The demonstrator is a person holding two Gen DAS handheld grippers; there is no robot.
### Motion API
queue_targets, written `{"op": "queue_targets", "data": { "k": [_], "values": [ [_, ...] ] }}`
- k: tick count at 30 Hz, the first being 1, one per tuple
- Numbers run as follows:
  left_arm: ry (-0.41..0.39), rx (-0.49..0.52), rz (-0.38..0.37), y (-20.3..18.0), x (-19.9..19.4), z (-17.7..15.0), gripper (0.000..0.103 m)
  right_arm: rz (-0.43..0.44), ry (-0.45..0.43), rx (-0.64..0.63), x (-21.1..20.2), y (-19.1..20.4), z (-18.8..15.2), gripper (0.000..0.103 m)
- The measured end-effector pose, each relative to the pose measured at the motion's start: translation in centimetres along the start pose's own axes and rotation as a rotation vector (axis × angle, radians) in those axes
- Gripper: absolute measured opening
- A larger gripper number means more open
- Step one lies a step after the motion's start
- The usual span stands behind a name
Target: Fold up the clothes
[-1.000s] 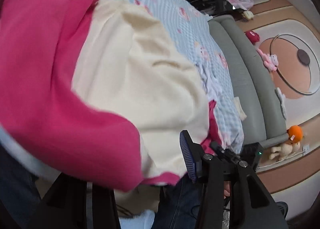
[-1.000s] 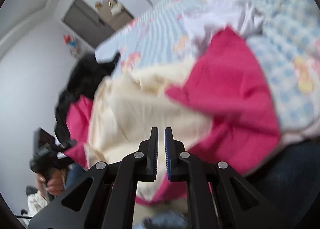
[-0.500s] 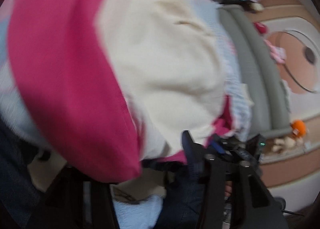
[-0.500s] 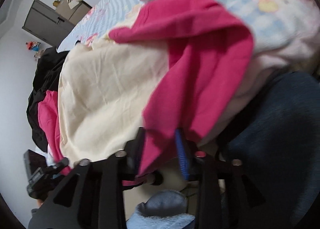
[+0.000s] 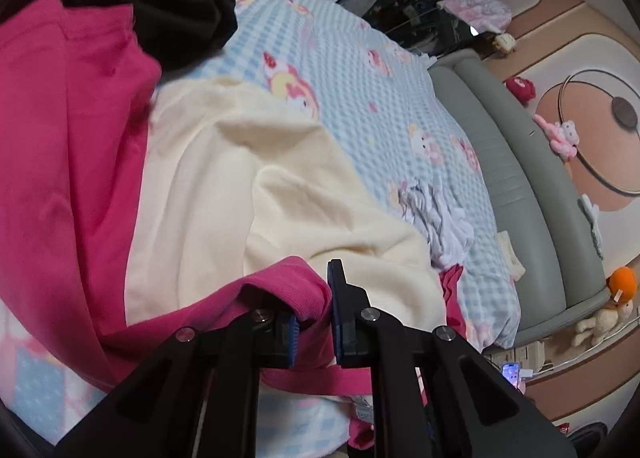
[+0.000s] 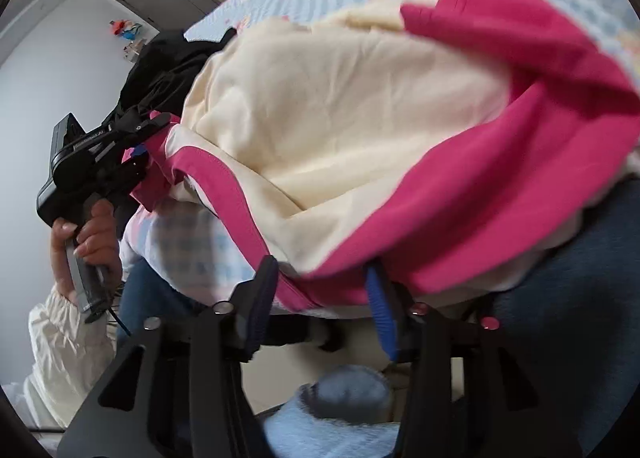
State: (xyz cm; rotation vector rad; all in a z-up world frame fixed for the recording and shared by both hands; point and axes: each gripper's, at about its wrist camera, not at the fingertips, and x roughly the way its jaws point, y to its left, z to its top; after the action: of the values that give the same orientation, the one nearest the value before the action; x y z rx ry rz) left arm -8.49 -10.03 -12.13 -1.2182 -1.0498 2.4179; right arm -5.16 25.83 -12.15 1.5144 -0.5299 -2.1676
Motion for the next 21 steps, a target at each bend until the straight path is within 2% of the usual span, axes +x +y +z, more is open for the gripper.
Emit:
{"op": "queue_targets", "data": {
  "k": [4, 7, 9, 11, 12, 14, 16, 17, 18, 19, 20, 21],
  "values": [
    [-0.053, -0.049, -0.045, 0.8, -1.6, -0.5, 0.013, 0.022, -0.071, 0.061, -1.7, -1.7, 0.2, 0.046],
    [-0.098, -0.045, 0.010, 1.5, -3.0, -0.7, 0.016, -0.008, -0.120, 0.095, -2.3, -2.3, 0.4, 0.046],
    [-0.084, -0.093, -0.031, 2.9, -3.4, -0.9, 0.023, -0.037, -0.146, 0.120, -2.9, -2.8, 0.2, 0.047],
    [-0.062, -0.102, -0.088, 3.5, -3.1, -1.5, 0.045, -0.063, -0.143, 0.138, -2.7, -3.3, 0.1, 0.049],
    [-0.057, -0.099, -0.105, 3.6, -2.8, -1.6, 0.048, -0.075, -0.139, 0.147, -2.7, -3.8, -0.1, 0.053],
    [-0.051, -0.090, -0.125, 3.5, -1.7, -1.7, 0.048, -0.168, -0.206, 0.133, -2.7, -3.7, -0.5, 0.059],
    [-0.016, -0.119, -0.138, 3.4, -0.4, -1.3, 0.046, -0.197, -0.227, 0.089, -2.3, -3.3, -0.5, 0.064],
    [0.005, -0.130, -0.161, 3.1, 0.3, -1.0, 0.043, -0.167, -0.223, 0.084, -2.4, -3.5, -0.3, 0.064],
    [0.009, -0.120, -0.167, 2.5, 0.5, -0.8, 0.037, -0.111, -0.222, 0.091, -2.4, -3.6, 0.0, 0.063],
    [0.003, -0.102, -0.162, 1.7, 0.4, -0.7, 0.017, -0.074, -0.215, 0.098, -2.3, -3.5, 0.4, 0.054],
    [-0.006, -0.083, -0.157, 0.9, 0.1, -0.7, 0.012, -0.040, -0.207, 0.105, -2.2, -3.4, 0.8, 0.043],
    [-0.017, -0.065, -0.152, 0.1, -0.4, -0.7, 0.012, -0.032, -0.210, 0.096, -2.5, -3.2, 1.1, 0.017]
  ]
}}
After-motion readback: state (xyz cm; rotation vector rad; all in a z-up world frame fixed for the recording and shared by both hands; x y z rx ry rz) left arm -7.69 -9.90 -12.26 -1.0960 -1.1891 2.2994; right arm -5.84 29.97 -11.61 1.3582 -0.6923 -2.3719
